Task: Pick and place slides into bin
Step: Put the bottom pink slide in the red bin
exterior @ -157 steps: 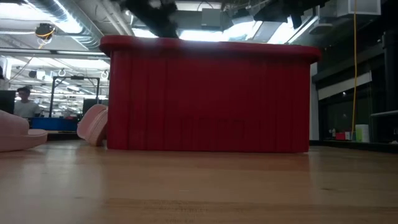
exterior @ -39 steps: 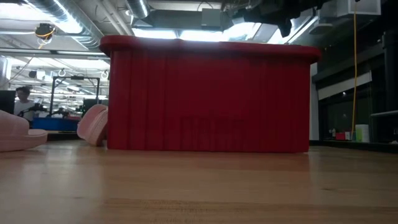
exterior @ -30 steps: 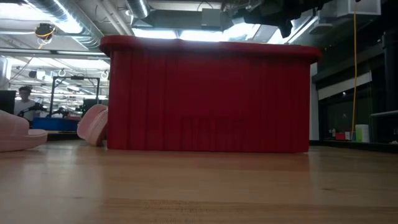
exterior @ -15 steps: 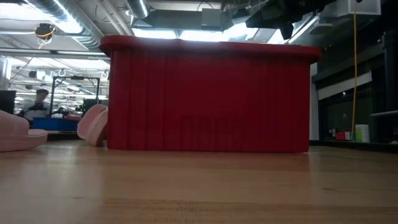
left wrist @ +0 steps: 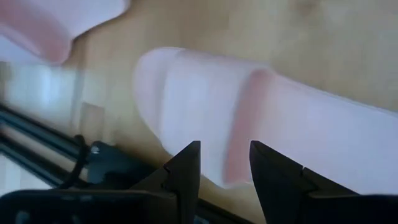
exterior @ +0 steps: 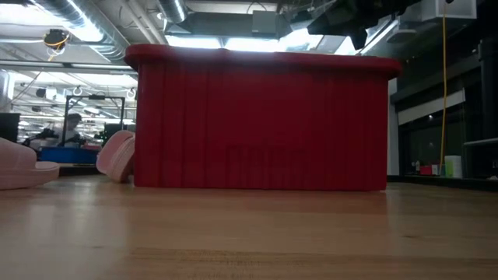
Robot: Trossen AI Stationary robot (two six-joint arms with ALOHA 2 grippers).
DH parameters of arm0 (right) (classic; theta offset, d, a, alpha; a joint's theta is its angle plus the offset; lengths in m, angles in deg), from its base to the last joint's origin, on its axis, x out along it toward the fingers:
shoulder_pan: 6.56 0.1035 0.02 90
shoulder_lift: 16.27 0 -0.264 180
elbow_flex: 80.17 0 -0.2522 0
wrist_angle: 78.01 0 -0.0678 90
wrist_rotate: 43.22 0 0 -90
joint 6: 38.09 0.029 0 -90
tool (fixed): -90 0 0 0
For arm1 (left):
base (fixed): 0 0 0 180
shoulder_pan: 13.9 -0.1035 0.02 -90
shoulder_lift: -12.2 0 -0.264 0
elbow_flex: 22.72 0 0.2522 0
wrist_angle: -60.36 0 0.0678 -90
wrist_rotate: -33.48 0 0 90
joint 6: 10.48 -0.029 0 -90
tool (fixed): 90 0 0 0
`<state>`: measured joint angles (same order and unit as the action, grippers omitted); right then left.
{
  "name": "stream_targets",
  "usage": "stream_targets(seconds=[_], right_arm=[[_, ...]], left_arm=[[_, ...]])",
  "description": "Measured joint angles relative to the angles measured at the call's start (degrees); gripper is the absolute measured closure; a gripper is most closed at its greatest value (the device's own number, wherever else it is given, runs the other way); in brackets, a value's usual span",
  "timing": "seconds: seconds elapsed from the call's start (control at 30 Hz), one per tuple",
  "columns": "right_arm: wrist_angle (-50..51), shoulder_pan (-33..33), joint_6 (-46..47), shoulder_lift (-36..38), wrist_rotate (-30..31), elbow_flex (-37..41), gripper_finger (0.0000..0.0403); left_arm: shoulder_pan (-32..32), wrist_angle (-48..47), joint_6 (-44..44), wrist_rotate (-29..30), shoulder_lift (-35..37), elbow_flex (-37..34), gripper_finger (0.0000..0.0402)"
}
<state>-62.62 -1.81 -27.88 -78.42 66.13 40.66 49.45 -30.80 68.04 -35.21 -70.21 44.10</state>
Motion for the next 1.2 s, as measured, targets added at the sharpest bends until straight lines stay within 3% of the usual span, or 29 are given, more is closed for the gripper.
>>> stream_targets(seconds=[0.37, 0.83, 1.2], right_arm=[[0.0, 0.0, 1.3, 0.0, 0.0, 0.0, 0.0392], [0.0, 0.0, 1.8, 0.0, 0.0, 0.0, 0.0392], [0.0, 0.0, 1.7, 0.0, 0.0, 0.0, 0.0392]], left_arm=[[-0.1, 7.3, -2.8, 0.7, 0.0, -4.5, 0.0270], [-2.9, 7.1, -2.8, 4.2, 0.0, -6.8, 0.0271], [-4.0, 7.1, -2.8, 4.1, 0.0, -6.8, 0.0316]])
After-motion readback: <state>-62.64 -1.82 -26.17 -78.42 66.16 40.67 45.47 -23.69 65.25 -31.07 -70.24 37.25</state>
